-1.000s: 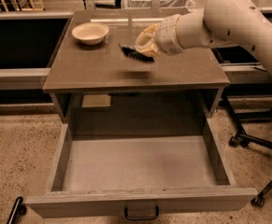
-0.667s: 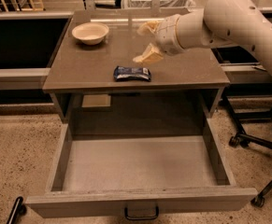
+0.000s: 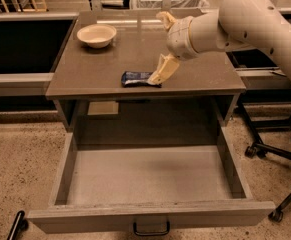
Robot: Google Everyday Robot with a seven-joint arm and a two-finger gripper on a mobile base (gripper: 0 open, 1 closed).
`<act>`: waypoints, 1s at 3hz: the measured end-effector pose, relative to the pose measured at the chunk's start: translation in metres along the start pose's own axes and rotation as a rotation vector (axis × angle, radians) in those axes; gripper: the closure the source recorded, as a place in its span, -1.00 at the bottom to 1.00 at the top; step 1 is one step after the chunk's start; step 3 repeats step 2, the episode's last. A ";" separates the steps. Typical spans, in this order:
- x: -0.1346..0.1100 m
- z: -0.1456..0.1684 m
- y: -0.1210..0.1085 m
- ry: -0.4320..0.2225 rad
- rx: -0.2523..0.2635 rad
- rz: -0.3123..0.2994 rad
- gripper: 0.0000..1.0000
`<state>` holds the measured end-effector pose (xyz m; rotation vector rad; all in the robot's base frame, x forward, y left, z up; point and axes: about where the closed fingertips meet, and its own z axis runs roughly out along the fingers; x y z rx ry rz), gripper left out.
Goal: Pick rxbar blueberry from top drawer and place on counter
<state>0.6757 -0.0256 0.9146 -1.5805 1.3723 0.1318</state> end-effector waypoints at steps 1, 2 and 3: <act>-0.002 -0.032 0.001 0.028 0.000 -0.028 -1.00; -0.003 -0.034 0.001 0.029 -0.001 -0.029 -1.00; -0.003 -0.034 0.001 0.029 -0.001 -0.029 -1.00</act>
Offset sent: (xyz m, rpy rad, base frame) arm -0.0156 -0.0192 0.0150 -0.0327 -0.0144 -0.0024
